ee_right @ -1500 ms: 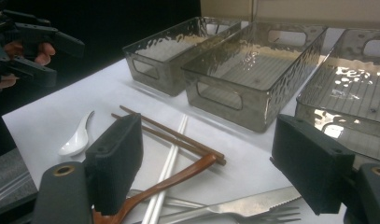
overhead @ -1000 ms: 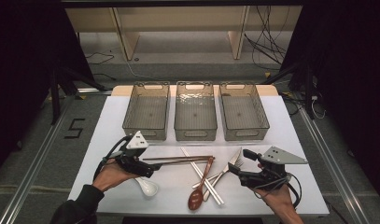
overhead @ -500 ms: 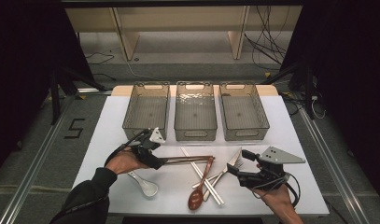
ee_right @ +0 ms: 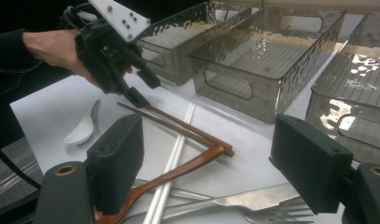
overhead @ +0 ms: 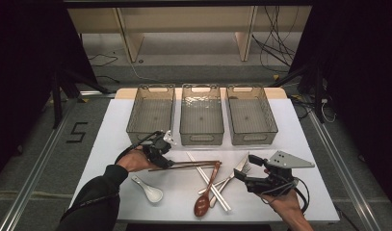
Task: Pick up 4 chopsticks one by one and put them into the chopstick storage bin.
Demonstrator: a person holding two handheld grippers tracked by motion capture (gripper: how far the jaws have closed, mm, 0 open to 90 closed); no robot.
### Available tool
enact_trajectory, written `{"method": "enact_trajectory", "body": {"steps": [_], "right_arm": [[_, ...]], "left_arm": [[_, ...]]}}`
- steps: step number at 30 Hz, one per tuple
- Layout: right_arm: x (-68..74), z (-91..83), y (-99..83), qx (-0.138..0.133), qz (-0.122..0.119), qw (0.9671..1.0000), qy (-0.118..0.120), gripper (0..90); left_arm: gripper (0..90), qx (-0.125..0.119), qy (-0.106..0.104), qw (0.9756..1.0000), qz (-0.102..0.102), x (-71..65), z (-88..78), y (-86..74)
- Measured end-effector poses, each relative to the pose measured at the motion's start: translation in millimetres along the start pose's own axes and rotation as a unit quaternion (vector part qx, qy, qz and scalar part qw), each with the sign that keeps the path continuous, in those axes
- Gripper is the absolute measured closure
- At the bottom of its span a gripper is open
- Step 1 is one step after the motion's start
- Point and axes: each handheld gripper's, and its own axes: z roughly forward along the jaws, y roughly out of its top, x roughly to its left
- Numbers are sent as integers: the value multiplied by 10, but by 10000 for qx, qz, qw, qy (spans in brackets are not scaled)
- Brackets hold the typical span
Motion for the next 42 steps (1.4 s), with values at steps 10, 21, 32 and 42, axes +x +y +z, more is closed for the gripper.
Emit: {"method": "enact_trajectory", "body": {"steps": [10, 21, 32, 42], "right_arm": [[-4, 6, 0, 9, 12, 10000, 27, 265], [-5, 12, -2, 46, 23, 10000, 39, 266], [-4, 23, -4, 83, 31, 9999, 56, 268], [-9, 30, -8, 106, 47, 9999, 58, 268]], "left_arm": [[543, 114, -223, 9996, 98, 11, 70, 13], [629, 291, -315, 9985, 329, -38, 135, 54], [753, 309, -410, 9969, 598, -82, 136, 66], [835, 330, -468, 9945, 882, -101, 128, 61]]}}
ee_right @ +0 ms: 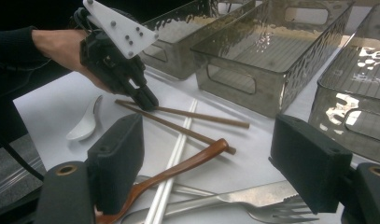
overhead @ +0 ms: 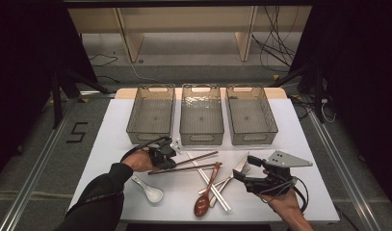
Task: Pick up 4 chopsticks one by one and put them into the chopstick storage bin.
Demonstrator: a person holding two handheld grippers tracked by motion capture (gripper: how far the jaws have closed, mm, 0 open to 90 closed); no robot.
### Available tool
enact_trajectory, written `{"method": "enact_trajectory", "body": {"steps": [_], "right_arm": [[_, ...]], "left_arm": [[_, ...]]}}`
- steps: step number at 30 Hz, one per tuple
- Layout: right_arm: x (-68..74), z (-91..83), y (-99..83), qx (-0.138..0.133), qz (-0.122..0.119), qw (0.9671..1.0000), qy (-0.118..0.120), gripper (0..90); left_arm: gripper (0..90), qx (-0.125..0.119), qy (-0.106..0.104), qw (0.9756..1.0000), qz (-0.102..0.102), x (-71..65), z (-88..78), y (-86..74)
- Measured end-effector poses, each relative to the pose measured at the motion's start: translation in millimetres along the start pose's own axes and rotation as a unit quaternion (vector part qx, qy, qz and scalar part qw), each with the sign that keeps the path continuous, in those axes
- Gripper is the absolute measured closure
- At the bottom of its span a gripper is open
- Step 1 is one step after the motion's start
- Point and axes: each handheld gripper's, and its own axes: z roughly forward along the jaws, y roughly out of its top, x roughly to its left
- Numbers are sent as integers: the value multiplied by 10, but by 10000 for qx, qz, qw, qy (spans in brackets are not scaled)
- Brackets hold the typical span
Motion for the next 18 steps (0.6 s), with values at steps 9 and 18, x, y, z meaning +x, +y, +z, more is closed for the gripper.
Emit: {"method": "enact_trajectory", "body": {"steps": [9, 18], "right_arm": [[-2, 1, -1, 15, 22, 10000, -3, 268], [-14, 2, -1, 11, 26, 10000, -21, 269]], "left_arm": [[847, -47, 121, 9998, 119, -28, -1, 5], [849, -249, 192, 9995, 28, -26, -109, 13]]}}
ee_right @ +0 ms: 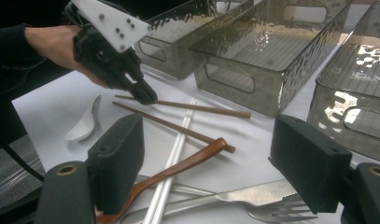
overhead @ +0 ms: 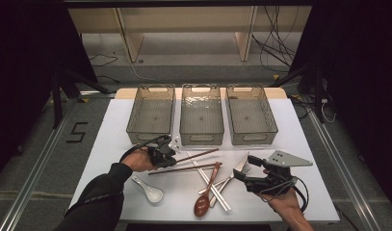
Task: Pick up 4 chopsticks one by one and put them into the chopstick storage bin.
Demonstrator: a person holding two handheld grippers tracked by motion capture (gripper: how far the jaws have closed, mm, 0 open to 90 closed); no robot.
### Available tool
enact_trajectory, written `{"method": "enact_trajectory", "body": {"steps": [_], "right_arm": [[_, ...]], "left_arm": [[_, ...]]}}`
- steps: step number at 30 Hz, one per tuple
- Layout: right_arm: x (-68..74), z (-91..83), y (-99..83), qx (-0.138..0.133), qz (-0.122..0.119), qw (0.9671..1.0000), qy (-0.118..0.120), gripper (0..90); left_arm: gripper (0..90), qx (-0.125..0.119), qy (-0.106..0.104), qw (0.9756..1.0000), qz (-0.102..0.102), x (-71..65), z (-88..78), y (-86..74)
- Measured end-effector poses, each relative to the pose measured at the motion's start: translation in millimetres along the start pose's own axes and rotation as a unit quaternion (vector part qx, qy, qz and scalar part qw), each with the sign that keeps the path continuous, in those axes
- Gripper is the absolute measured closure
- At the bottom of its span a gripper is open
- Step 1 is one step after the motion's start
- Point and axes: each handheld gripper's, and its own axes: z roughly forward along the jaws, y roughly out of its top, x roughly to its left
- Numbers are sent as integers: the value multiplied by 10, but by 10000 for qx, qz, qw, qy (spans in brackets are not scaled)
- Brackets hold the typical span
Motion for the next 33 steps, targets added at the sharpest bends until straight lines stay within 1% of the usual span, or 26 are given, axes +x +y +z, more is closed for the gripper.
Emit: {"method": "enact_trajectory", "body": {"steps": [1, 4, 5, 6, 9, 12, 13, 17, 20, 21, 22, 24, 25, 26, 27, 30, 31, 32, 33], "right_arm": [[0, 0, 0, 0, 0, 10000, 0, 269], [-2, 0, -1, 2, 4, 10000, -1, 269], [-2, 0, -1, 2, 4, 10000, -1, 269], [-2, -1, 0, -1, 9, 10000, 3, 269], [-2, -3, -1, -3, 3, 10000, -2, 269], [1, -6, 0, -18, 2, 10000, -2, 269], [3, -6, 1, -21, 2, 10000, -3, 269], [4, -12, 2, -54, -4, 10000, 2, 269], [4, -19, 5, -72, 2, 10000, 8, 269], [3, -18, 4, -73, 1, 10000, 8, 269], [3, -18, 4, -73, 1, 10000, 8, 269], [1, -15, 4, -64, -6, 10000, 2, 269], [1, -14, 4, -66, -2, 10000, 1, 269], [2, -13, 4, -67, 3, 10000, 1, 269], [2, -13, 3, -60, -2, 10000, 1, 269], [2, -15, 3, -72, 5, 10000, -12, 269], [-2, -15, 2, -72, 12, 10000, -17, 269], [-2, -15, 2, -72, 12, 10000, -17, 269], [-3, -17, 2, -73, 18, 10000, -18, 269]], "left_arm": [[849, -19, 28, 10000, 19, -5, -16, 5], [848, -112, -6, 9999, 35, -20, -76, 26], [848, -191, -2, 9998, 1, -29, -99, 34], [848, -197, -25, 9998, 8, -23, -135, 43], [848, -464, -28, 9988, -146, -20, -240, 63], [848, -659, -17, 9974, -304, -12, -352, 78], [848, -730, -8, 9967, -356, -2, -389, 80], [848, -997, 10, 9926, -688, 49, -524, 77], [848, -1032, 133, 9908, -863, 94, -599, 54], [848, -1089, 110, 9892, -975, 111, -619, 40], [848, -1127, 90, 9882, -1035, 132, -643, 26], [847, -1165, 139, 9866, -1134, 164, -683, 3], [847, -1196, 163, 9853, -1209, 180, -700, -7], [847, -1216, 174, 9846, -1241, 199, -723, -19], [847, -1245, 206, 9834, -1307, 209, -742, -28], [848, -1258, 304, 9814, -1417, 244, -798, -53], [848, -1252, 329, 9813, -1427, 253, -816, -61], [848, -1298, 355, 9794, -1507, 256, -826, -67], [848, -1294, 389, 9791, -1523, 272, -843, -75]]}}
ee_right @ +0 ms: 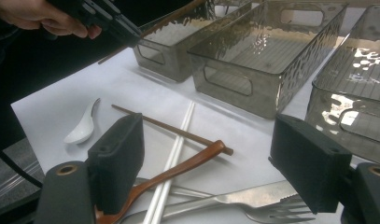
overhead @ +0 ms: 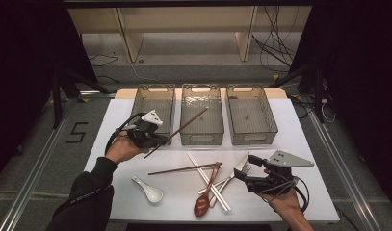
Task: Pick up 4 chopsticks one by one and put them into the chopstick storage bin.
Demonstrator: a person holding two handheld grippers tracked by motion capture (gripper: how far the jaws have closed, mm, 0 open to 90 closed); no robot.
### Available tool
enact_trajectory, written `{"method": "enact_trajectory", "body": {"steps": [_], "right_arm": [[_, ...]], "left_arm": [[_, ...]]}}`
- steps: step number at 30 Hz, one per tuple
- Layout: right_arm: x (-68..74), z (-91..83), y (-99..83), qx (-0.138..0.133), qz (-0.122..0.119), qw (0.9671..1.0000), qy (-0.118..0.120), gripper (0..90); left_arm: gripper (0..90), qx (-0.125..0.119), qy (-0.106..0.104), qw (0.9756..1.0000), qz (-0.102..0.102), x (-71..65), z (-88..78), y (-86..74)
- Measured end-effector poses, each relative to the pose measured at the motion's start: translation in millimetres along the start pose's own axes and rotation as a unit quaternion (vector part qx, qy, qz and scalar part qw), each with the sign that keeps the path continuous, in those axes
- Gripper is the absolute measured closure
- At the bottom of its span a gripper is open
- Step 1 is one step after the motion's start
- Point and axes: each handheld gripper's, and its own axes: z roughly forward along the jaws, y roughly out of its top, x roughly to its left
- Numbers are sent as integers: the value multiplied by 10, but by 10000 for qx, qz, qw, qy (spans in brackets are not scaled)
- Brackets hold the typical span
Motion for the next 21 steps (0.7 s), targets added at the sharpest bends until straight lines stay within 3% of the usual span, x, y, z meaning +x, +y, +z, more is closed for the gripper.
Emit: {"method": "enact_trajectory", "body": {"steps": [9, 12, 21], "right_arm": [[3, -7, 1, -55, 5, 10000, 13, 269], [5, -12, 3, -83, 18, 10000, 16, 269], [5, -16, 4, -127, 27, 9999, 15, 271]], "left_arm": [[847, -200, 248, 9984, -457, 216, -85, -28], [848, -274, 287, 9969, -682, 306, -100, -51], [847, -308, 615, 9925, -1009, 574, -156, -19]]}}
